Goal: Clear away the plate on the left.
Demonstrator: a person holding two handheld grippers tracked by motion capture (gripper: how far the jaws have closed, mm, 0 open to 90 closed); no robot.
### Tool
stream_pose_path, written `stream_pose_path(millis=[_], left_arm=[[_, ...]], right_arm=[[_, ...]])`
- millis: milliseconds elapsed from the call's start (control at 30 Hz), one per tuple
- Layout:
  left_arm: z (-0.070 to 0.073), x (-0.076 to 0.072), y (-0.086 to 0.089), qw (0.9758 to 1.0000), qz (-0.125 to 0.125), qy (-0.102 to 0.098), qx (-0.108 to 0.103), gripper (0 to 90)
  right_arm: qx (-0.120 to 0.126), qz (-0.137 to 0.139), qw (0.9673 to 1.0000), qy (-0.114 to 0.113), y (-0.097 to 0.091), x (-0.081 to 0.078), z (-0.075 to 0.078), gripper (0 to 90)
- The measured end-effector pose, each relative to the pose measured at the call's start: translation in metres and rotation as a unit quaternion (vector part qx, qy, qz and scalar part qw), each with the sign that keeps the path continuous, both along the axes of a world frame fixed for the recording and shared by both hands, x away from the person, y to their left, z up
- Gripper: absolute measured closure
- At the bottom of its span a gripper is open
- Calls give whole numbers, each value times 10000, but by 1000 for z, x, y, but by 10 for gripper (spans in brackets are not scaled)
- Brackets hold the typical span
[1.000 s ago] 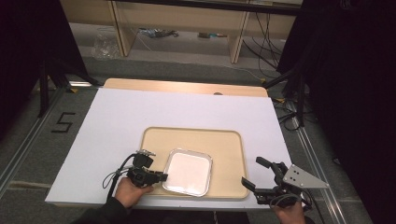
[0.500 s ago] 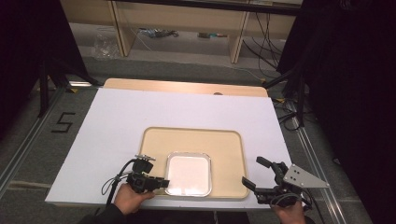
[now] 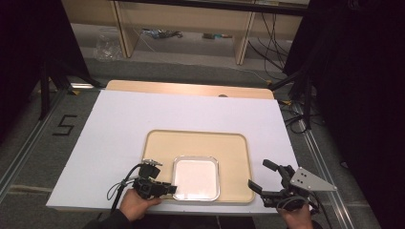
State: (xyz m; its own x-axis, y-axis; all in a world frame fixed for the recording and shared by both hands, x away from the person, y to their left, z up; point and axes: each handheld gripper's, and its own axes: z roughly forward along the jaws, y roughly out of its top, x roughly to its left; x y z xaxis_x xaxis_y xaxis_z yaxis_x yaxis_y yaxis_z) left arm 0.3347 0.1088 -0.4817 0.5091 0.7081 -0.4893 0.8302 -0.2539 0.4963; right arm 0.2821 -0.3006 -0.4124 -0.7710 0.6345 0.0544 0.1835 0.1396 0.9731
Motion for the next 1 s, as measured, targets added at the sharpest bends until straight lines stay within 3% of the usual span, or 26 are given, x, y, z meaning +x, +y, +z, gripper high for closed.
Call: stream_pose_path(millis=[100, 233, 267, 433, 500, 567, 667, 867, 933, 967, 1000], left_arm=[[0, 1, 1, 10000, 4, -6, -94, 632], [2, 3, 2, 9999, 29, -13, -139, 573], [3, 4, 3, 9999, 7, -45, -163, 558], [4, 4, 5, 9999, 77, -75, -109, 469], [7, 3, 7, 9996, 139, -189, -141, 443], [9, 3, 8, 9993, 126, -307, -179, 425], [12, 3, 12, 9984, 195, -460, -247, 373], [17, 6, 20, 9966, 290, -697, -345, 301], [19, 5, 22, 9953, 349, -805, -415, 293], [21, 5, 25, 9938, 399, -947, -433, 275], [23, 5, 26, 9927, 435, -1027, -450, 271]], right_arm=[[-91, -78, 9999, -6, -1, -2, 1, 152], [-69, -79, 9999, -73, -1, -2, 1, 152], [29, 37, 10000, -13, 0, -1, 0, 152], [-72, 16, 9999, -84, 0, -2, 1, 152], [-23, -100, 9998, -169, 1, -3, 1, 152], [-42, -31, 10000, -38, 1, -5, 2, 152], [-13, -82, 9997, -211, 2, -3, 1, 152], [-95, -76, 9999, -82, 1, -4, 2, 152], [-113, -104, 9997, -167, 1, -4, 2, 152], [-114, -73, 9999, -75, 1, -4, 2, 152], [-62, -69, 9998, -193, 2, -3, 1, 152]])
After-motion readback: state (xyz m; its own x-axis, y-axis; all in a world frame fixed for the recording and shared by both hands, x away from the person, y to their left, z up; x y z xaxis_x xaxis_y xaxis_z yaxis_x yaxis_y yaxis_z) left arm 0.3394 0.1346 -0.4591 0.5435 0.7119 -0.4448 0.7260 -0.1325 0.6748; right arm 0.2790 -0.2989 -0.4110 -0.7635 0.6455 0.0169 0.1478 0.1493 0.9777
